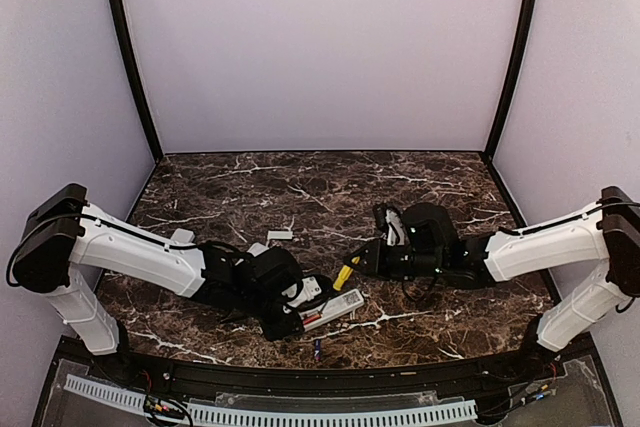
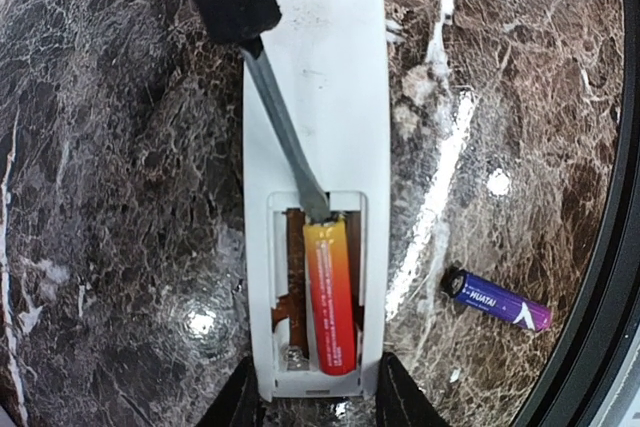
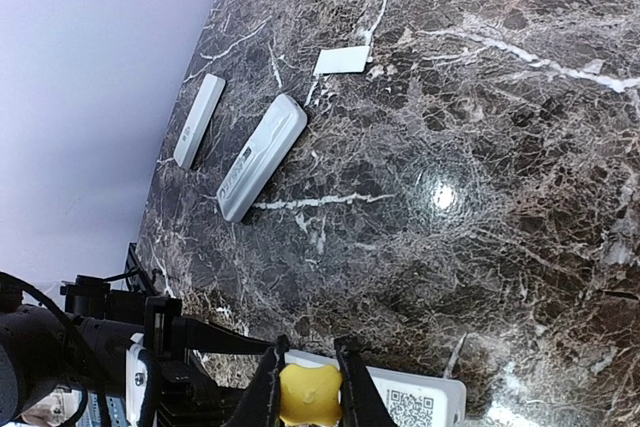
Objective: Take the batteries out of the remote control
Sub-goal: Remove the battery from the remote control without the battery cover.
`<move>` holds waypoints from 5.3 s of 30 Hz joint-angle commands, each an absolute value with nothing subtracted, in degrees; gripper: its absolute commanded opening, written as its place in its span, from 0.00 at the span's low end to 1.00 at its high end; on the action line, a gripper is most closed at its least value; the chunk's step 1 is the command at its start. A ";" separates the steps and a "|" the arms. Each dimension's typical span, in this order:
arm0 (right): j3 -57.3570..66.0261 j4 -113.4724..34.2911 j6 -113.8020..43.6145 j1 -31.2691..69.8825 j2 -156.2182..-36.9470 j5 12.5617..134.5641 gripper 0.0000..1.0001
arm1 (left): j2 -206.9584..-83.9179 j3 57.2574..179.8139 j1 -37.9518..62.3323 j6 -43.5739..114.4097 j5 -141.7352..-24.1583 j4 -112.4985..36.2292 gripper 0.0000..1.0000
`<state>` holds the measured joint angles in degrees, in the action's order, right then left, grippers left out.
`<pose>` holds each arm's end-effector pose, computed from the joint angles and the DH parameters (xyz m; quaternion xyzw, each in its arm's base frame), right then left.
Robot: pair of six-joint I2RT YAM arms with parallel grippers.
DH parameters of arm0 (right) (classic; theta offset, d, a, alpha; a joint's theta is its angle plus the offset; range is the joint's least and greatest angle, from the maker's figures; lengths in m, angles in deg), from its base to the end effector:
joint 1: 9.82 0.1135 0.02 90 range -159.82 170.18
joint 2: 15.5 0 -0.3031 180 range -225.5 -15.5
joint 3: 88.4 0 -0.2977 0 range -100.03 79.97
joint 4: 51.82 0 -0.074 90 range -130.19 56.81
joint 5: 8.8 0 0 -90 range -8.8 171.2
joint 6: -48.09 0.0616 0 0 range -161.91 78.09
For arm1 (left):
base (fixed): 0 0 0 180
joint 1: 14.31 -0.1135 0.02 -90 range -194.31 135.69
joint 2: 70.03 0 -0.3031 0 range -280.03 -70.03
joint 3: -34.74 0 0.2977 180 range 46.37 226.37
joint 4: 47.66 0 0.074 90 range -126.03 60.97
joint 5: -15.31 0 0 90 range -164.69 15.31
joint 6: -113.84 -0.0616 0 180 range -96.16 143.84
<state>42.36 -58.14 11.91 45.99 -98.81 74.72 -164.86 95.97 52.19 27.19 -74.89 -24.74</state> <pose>0.1915 0.2942 0.1848 -0.0441 0.8540 0.4497 0.2578 0.1467 -0.3378 0.1377 0.5019 0.8156 -0.1663 0.2352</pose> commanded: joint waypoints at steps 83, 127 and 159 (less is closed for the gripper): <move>41.74 -52.93 14.46 50.37 -96.89 83.58 0.00 | -165.17 93.56 51.24 29.90 -78.48 -29.00 0.35; 39.54 -67.59 16.52 50.49 -105.23 79.09 0.00 | -158.78 89.93 49.93 35.63 -75.35 -30.06 0.70; 42.75 -49.38 14.09 51.17 -93.86 86.25 0.00 | -148.95 88.88 39.31 45.93 -89.05 -31.43 0.77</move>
